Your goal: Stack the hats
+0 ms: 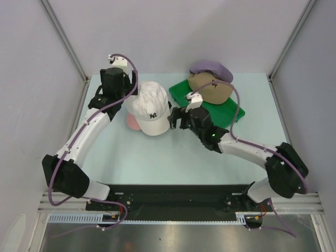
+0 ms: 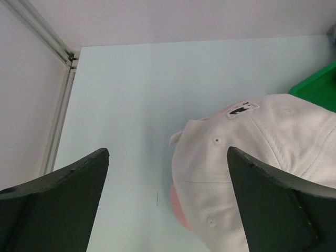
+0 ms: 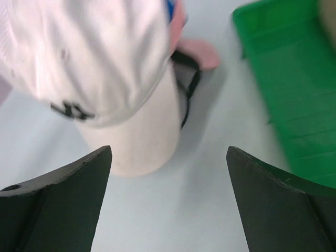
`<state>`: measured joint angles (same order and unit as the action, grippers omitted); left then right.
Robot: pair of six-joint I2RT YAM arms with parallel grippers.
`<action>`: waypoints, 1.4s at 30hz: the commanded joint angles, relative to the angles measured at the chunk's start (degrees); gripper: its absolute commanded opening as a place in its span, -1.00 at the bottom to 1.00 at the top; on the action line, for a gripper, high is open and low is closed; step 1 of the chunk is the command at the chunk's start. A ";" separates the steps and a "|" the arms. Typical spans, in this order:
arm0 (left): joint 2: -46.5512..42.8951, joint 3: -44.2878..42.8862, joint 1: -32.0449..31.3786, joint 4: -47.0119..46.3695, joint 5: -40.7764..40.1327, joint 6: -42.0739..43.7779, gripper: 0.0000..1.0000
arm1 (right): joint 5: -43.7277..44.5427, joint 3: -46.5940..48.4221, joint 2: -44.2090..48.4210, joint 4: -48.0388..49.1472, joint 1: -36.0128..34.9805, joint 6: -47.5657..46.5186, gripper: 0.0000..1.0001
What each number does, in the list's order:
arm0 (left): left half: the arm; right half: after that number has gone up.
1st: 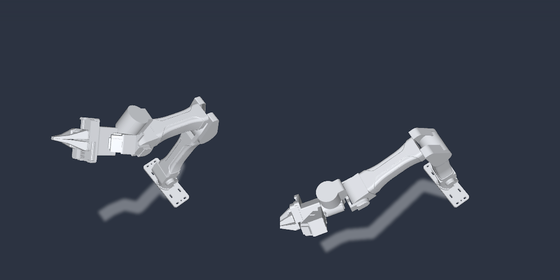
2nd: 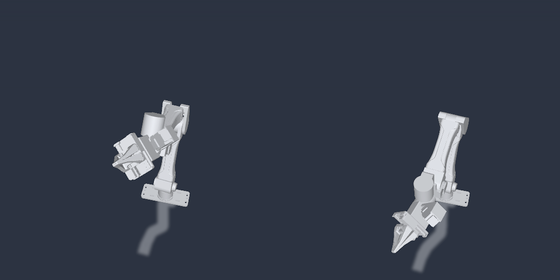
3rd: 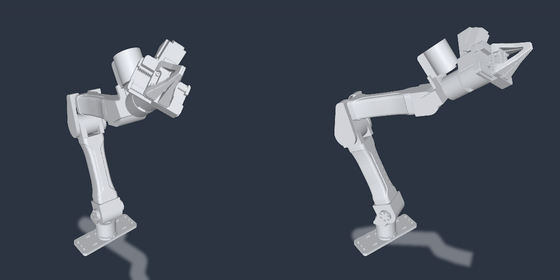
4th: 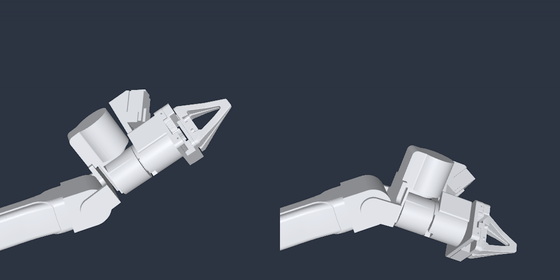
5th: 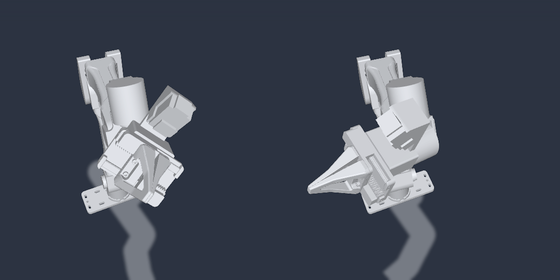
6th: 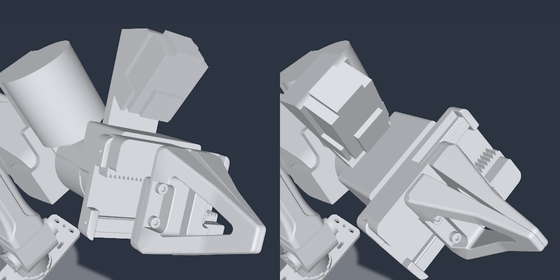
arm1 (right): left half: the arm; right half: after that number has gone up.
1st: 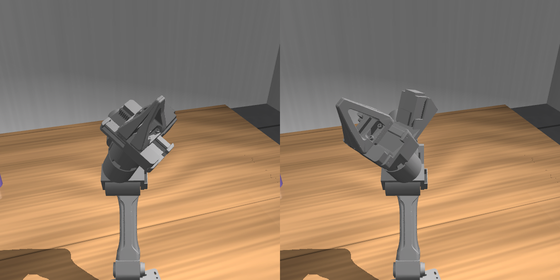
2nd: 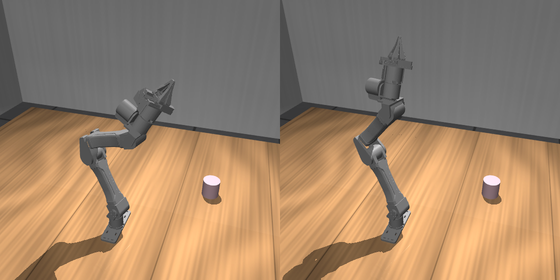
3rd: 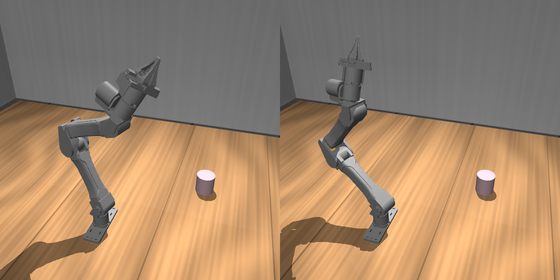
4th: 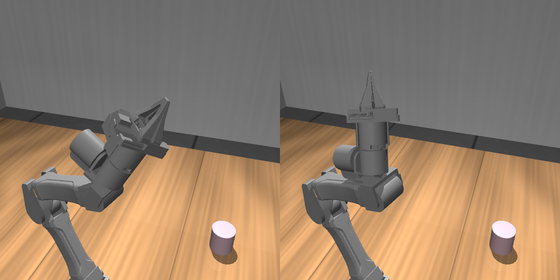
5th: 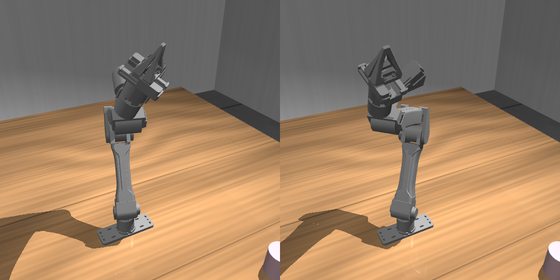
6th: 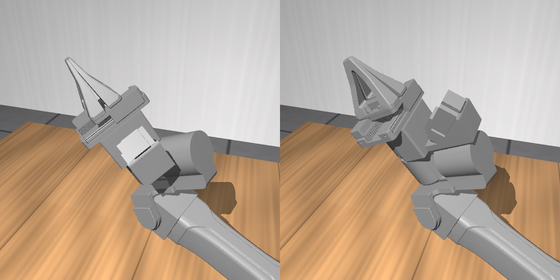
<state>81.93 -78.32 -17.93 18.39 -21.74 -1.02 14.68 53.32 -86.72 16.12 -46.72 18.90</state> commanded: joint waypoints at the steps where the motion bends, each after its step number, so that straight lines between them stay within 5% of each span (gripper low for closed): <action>1: 1.11 -1.92 1.93 0.94 -0.85 0.40 1.00 | -0.43 2.31 7.52 -4.78 7.16 -1.31 0.91; 5: 3.32 -2.10 4.39 1.29 -1.46 0.22 0.99 | -0.18 9.23 4.55 -6.62 11.03 -4.21 0.91; 13: 7.62 -2.09 8.09 1.56 -1.91 0.23 1.00 | 3.43 22.51 -16.34 -3.46 12.79 -3.43 0.91; 19: 10.44 -2.01 9.67 0.15 5.37 -0.04 0.99 | 1.59 26.57 -25.51 -0.48 9.90 -3.34 0.90; 32: 12.20 -0.34 9.67 -3.27 18.66 7.16 0.99 | -6.06 15.77 -22.10 12.62 0.67 -8.17 0.91; 42: 7.38 -1.74 11.16 0.15 8.30 3.04 1.00 | -1.24 3.57 -7.96 6.48 -0.83 -4.92 0.92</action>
<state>93.71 -78.70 -7.49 16.80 -9.56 4.49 10.57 61.36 -103.59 22.90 -47.24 12.97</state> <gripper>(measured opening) 0.996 0.959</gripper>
